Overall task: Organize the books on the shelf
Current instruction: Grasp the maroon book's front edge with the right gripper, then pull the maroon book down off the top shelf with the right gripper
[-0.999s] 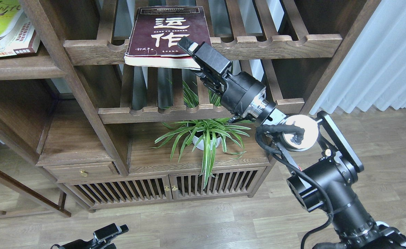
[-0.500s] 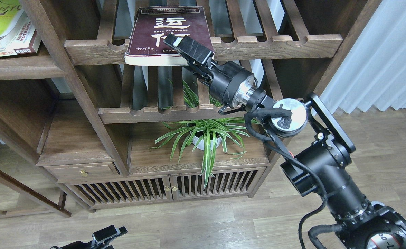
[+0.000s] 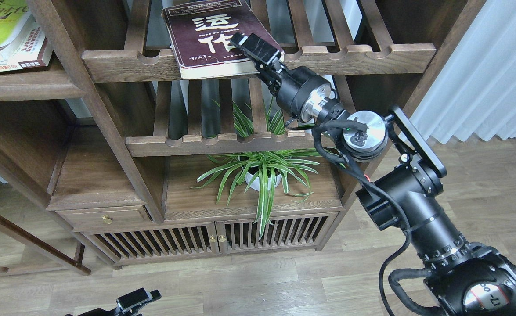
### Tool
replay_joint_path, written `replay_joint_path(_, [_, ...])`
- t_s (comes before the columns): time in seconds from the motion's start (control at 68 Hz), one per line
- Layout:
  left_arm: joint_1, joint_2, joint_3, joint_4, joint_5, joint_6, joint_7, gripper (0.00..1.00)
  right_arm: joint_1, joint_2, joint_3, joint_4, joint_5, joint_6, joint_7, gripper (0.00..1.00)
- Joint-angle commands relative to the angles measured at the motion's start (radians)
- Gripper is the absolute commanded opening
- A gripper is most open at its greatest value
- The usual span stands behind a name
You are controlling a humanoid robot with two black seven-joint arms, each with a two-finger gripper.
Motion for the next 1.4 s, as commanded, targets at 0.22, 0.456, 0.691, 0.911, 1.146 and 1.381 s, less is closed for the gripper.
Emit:
replay_joint_path(0.22, [0.003,-0.001,0.000,0.000,-0.001,0.000,-0.001,1.00,-0.012,0.000,0.000,0.036,-0.004,0.119,-0.106,0.03])
replay_joint_path(0.456, [0.003,0.002,-0.002,0.000,-0.002,0.000,0.000,1.00,-0.124,0.000,0.032,0.088,0.007,0.251,-0.162,0.03])
replay_joint_path(0.691, [0.007,0.002,-0.011,0.002,-0.002,0.000,-0.009,1.00,-0.345,0.000,0.096,0.177,0.045,0.470,-0.206,0.03])
replay_joint_path(0.911, [0.018,-0.004,-0.017,-0.011,-0.007,0.000,-0.009,1.00,-0.547,0.000,0.078,0.193,0.165,0.755,-0.206,0.01])
replay_joint_path(1.146, [0.004,-0.001,-0.135,-0.228,-0.017,0.000,-0.125,1.00,-0.603,0.000,0.021,0.182,0.171,0.755,-0.206,0.00])
replay_joint_path(1.381, [0.000,-0.001,-0.278,-0.497,-0.017,0.000,-0.236,1.00,-0.604,0.000,-0.023,0.159,0.169,0.755,-0.206,0.00])
